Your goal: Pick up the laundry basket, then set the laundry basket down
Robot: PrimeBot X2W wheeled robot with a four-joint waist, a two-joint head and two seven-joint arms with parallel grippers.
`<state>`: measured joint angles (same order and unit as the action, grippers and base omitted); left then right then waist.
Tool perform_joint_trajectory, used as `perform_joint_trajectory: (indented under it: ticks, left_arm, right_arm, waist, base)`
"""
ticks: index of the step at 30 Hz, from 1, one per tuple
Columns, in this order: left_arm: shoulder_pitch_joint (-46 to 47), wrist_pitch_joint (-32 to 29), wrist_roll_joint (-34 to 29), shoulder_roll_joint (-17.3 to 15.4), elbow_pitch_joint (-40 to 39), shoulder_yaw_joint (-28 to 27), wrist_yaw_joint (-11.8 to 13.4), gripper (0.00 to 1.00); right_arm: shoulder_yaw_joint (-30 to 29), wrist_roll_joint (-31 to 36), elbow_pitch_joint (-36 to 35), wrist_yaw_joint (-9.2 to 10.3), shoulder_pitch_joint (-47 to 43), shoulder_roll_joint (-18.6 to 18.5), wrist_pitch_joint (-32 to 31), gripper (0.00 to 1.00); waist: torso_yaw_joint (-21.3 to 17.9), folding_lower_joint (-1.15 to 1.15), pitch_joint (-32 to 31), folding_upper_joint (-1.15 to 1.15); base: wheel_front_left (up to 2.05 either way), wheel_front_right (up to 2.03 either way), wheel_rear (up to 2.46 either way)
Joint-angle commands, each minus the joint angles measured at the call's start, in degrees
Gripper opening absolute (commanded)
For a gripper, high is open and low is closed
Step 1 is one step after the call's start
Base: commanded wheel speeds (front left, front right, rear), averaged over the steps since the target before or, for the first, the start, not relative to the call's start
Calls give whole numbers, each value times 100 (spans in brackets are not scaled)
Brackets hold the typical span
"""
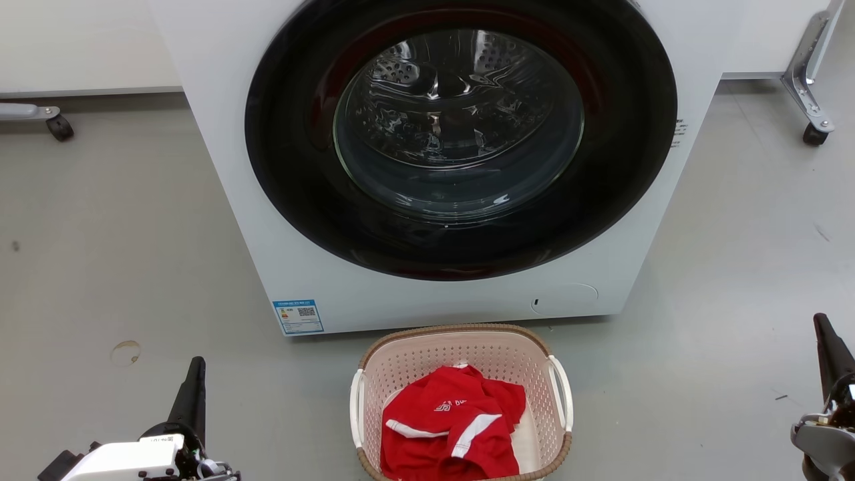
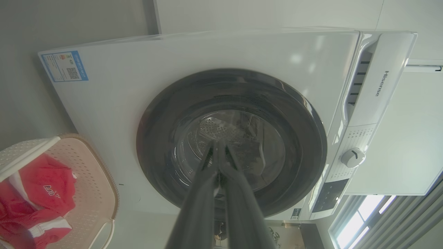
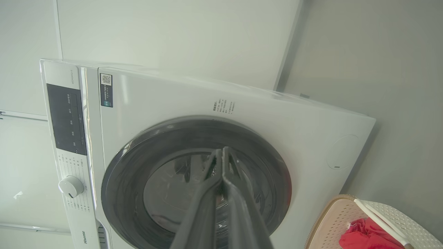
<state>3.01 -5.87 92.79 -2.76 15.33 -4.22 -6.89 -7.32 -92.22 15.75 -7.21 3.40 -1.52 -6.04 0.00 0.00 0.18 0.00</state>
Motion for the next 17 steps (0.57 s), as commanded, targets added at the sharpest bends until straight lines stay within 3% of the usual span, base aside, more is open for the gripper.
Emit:
perform_joint_trajectory:
  ticks: [1, 17]
  left_arm:
    - [315, -34, -34, -40, -130, -195, -59, 0]
    - [315, -41, -41, -34, -129, -204, -59, 0]
  right_arm:
    - [84, 2, -173, -28, 278, -142, -42, 0]
    - [81, 4, -173, -28, 278, -141, -44, 0]
  waist:
    - [0, 0, 0, 0]
    - [0, 0, 0, 0]
  base:
    - [0, 0, 0]
    - [0, 0, 0]
